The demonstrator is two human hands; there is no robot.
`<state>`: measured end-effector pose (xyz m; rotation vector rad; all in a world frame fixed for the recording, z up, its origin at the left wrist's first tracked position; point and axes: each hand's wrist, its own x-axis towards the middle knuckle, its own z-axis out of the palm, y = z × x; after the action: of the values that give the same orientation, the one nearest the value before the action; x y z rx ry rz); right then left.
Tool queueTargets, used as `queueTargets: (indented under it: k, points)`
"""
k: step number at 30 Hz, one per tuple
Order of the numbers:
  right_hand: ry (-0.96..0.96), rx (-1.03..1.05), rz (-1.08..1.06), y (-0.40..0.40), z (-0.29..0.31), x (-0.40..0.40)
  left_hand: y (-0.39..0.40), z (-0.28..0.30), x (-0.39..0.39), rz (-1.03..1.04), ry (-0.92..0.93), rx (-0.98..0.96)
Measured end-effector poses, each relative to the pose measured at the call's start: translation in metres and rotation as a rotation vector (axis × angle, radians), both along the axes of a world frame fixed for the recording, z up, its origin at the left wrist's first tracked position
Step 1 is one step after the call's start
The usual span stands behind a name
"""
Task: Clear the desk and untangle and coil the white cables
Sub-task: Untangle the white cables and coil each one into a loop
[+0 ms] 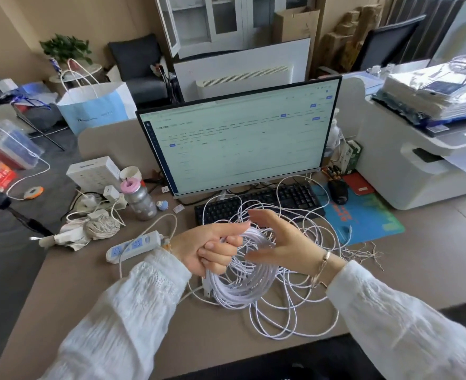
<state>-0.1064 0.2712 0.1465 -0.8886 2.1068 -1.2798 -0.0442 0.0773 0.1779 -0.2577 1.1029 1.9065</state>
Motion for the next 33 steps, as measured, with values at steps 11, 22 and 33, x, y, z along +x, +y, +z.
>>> queueTargets:
  k: [11,22,33]
  points:
    - [-0.328,-0.135,-0.218,0.037,-0.015,0.014,0.050,-0.016,-0.027,-0.218,0.553,-0.629]
    - [-0.333,-0.200,-0.438,0.084,-0.056,0.006,0.093,-0.058,-0.054,-0.136,0.401,-0.367]
    - [-0.047,0.489,-0.701,0.191,-0.161,-0.137,0.136,-0.088,-0.111,0.171,0.327,-0.688]
